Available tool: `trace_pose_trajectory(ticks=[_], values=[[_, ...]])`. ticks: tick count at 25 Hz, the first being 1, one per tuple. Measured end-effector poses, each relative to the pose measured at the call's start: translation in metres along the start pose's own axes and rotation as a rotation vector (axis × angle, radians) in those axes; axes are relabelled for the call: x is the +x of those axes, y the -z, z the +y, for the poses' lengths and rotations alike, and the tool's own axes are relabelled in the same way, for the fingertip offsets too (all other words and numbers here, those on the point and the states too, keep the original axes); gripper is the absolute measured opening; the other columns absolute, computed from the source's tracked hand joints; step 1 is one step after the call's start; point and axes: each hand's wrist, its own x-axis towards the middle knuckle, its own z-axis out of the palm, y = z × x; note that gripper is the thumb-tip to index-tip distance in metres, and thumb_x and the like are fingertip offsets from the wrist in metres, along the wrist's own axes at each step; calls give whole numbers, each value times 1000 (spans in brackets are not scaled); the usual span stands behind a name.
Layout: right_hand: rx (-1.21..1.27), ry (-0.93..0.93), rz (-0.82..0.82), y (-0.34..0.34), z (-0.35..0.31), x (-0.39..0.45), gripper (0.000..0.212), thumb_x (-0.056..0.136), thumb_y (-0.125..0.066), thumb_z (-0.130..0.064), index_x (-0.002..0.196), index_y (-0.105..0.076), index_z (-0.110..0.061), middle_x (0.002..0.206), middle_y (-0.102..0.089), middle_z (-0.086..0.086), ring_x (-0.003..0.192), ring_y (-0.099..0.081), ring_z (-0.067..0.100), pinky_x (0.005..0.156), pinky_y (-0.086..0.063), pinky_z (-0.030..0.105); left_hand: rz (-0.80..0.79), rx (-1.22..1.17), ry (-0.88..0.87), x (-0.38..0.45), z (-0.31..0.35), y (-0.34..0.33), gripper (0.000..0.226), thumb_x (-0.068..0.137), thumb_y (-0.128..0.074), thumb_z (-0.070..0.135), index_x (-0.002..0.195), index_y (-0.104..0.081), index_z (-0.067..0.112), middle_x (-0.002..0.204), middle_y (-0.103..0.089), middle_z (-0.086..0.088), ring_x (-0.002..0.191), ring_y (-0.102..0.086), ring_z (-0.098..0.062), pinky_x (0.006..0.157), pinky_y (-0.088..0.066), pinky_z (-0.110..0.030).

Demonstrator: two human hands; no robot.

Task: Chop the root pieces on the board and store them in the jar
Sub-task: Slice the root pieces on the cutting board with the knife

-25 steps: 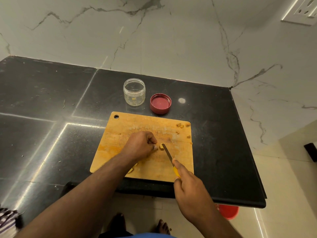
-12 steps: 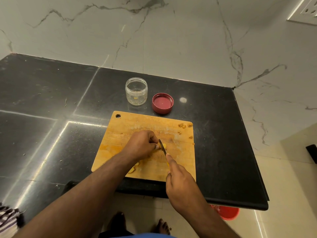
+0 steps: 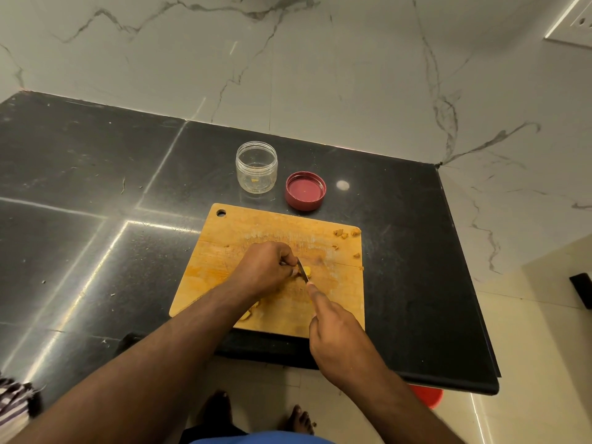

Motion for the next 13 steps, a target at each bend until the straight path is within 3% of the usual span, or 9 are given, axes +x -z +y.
trace_pose_trajectory(ticks=[4, 6, 11, 13], values=[[22, 3, -18, 2, -2, 12, 54, 102, -34, -19, 154, -22, -28, 143, -48, 0, 123, -49, 13, 102, -45, 28, 2, -2, -5, -2, 2, 1, 8, 90, -73, 15, 94, -76, 21, 94, -71, 10, 85, -62, -4, 64, -44, -14], [42, -18, -15, -2, -1, 9, 54, 103, -34, -20, 154, -21, -29, 141, -49, 0, 121, -50, 12, 101, -45, 28, 27, -8, 4, -2, 2, 0, 7, 90, -73, 16, 93, -75, 22, 91, -69, 12, 81, -60, -2, 61, -41, -12], [112, -67, -4, -14, 6, -20, 58, 104, -36, -23, 154, -12, -38, 111, -54, -9, 93, -53, 5, 72, -44, 19, 56, -27, 29, -3, -1, -5, 10, 92, -71, 17, 97, -73, 25, 92, -66, 12, 81, -57, -1, 59, -38, -10], [112, -71, -5, -15, 10, -29, 56, 104, -36, -25, 154, -13, -37, 106, -53, -11, 90, -53, 4, 70, -44, 18, 51, -39, 42, -2, -1, -5, 11, 92, -71, 17, 98, -72, 26, 94, -66, 12, 83, -57, -1, 61, -40, -11]])
